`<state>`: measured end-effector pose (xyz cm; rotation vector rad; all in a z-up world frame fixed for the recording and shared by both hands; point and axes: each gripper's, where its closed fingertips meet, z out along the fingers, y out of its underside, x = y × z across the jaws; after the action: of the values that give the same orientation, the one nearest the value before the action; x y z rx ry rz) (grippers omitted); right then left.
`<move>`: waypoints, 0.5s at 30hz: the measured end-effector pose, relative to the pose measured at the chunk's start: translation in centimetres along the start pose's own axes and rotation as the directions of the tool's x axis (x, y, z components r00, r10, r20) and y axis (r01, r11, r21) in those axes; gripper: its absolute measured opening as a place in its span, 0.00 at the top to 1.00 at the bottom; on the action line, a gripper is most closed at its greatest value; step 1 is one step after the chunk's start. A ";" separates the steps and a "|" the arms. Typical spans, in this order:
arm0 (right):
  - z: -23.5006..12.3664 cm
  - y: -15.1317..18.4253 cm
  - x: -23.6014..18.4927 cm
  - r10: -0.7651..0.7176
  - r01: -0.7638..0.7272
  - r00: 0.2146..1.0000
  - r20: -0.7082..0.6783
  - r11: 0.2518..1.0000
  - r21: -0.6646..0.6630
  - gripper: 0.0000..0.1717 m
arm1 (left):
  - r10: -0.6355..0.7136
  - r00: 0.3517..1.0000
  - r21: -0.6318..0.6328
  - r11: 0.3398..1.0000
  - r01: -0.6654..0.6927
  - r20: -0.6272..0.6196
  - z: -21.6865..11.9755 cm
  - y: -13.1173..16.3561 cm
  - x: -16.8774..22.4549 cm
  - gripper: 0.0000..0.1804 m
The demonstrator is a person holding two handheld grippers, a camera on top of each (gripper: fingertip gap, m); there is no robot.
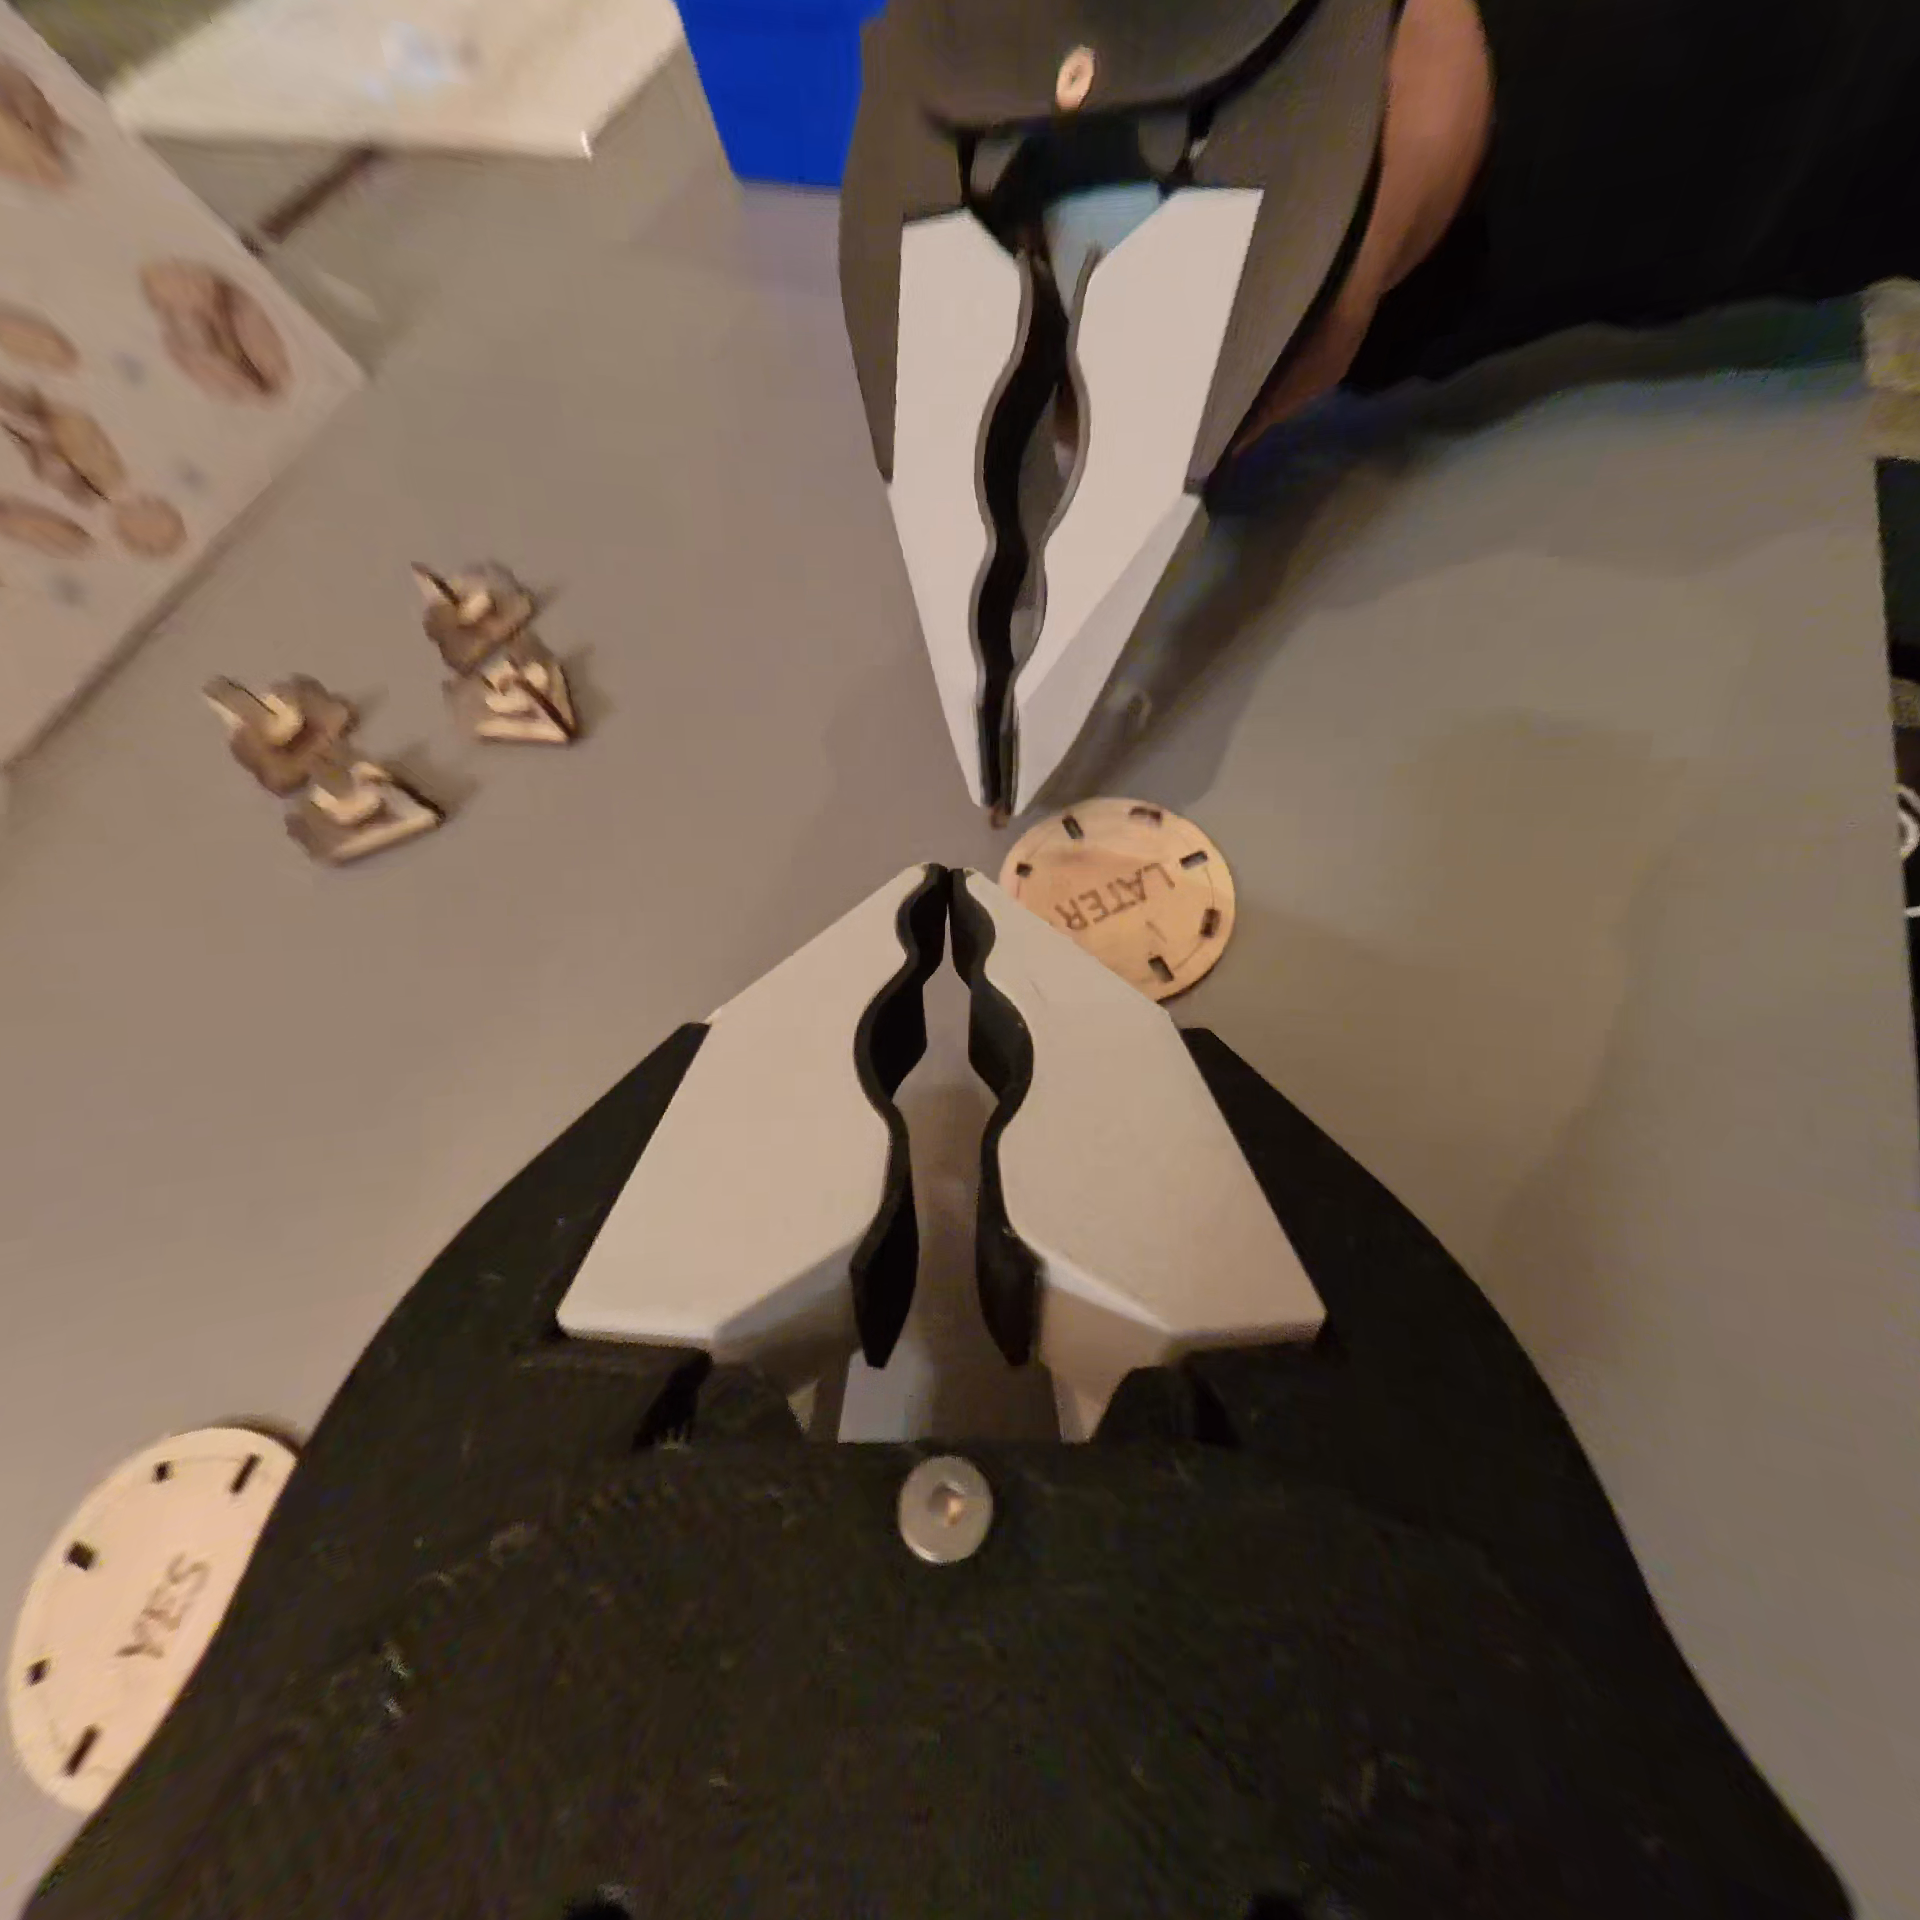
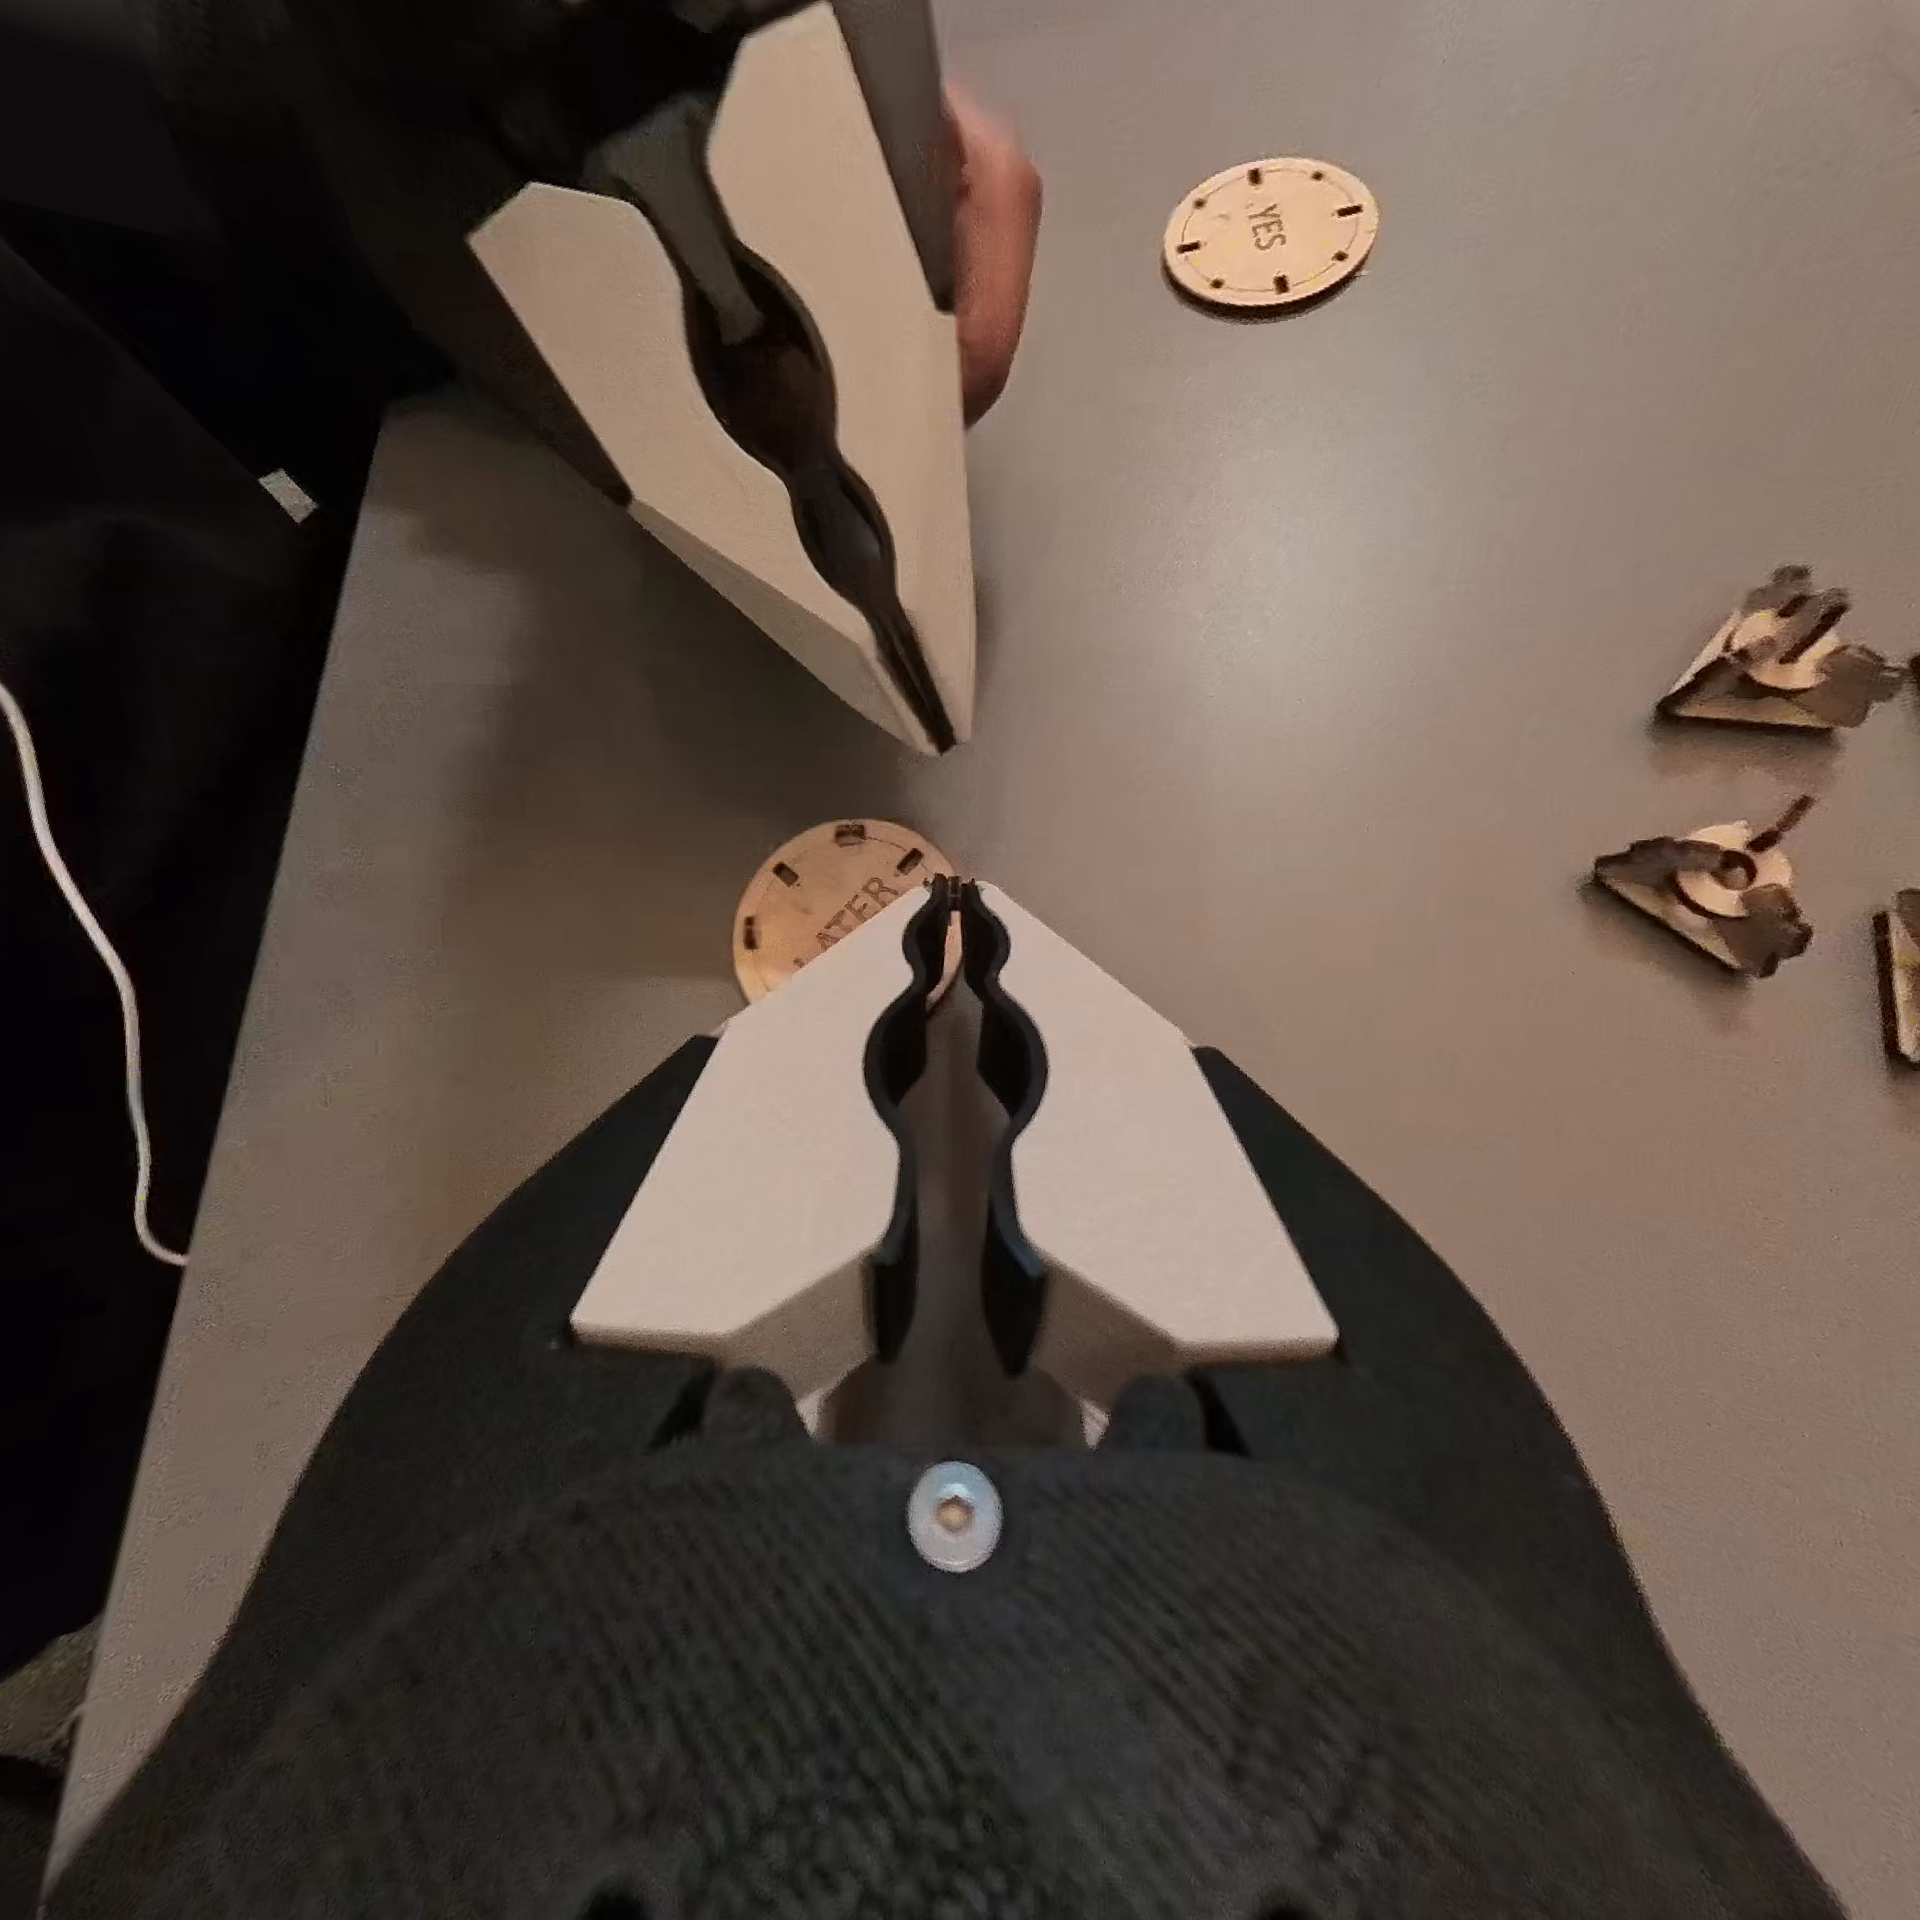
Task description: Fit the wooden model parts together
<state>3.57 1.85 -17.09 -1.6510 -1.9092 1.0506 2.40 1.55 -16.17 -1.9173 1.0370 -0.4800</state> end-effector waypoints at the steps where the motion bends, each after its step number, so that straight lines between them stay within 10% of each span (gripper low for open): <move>1: 0.1 0.2 0.1 0.002 -0.002 1.000 0.006 1.000 -0.010 1.00 | -0.030 0.999 -0.030 0.999 0.029 -0.025 0.2 0.4 0.1 1.00; 15: 0.9 1.0 -0.4 -0.010 0.013 0.999 0.040 0.997 -0.076 1.00 | -0.106 0.983 -0.204 0.976 0.074 -0.152 1.7 2.5 1.3 0.99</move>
<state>3.66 1.23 -18.35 -1.6703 -2.0041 1.0249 3.09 0.66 -19.25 -2.1369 1.1415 -0.6120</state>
